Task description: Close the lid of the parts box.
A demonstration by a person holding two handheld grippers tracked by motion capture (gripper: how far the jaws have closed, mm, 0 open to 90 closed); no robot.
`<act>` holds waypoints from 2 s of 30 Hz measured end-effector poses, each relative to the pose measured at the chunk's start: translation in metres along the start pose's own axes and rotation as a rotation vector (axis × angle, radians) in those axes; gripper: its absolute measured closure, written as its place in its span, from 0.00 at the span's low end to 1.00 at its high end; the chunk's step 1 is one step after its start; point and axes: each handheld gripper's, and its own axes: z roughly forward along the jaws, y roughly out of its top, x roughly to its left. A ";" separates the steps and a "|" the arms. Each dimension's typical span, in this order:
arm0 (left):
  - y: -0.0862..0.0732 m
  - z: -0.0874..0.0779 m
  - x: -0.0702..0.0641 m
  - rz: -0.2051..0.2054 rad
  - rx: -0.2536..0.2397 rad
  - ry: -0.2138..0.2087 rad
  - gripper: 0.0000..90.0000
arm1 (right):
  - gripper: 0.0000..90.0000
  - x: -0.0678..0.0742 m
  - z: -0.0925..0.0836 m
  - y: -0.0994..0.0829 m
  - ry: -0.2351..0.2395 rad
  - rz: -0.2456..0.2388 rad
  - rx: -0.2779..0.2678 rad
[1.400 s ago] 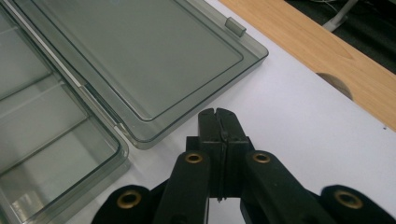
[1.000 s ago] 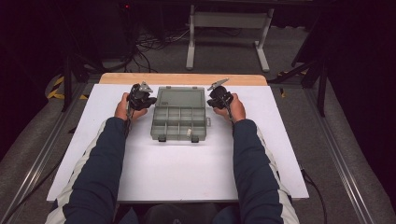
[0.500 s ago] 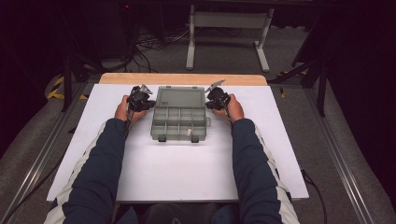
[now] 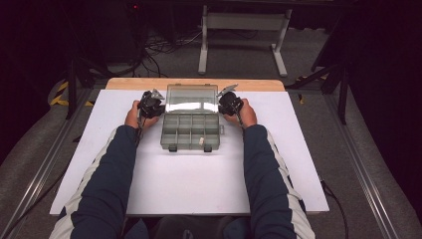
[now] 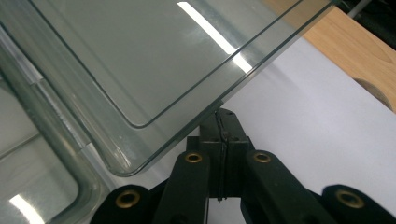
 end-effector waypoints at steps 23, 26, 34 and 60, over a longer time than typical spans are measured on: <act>0.015 -0.015 -0.002 -0.027 -0.119 0.116 1.00 | 1.00 0.002 -0.014 0.003 -0.109 0.030 -0.161; 0.016 -0.018 -0.003 -0.029 -0.139 0.124 1.00 | 1.00 0.003 -0.016 0.005 -0.120 0.029 -0.177; 0.024 -0.033 -0.006 -0.009 -0.176 0.155 1.00 | 1.00 0.005 -0.029 0.010 -0.161 0.024 -0.235; 0.042 -0.084 -0.024 0.069 -0.227 0.203 1.00 | 1.00 0.029 -0.076 0.023 -0.256 0.015 -0.380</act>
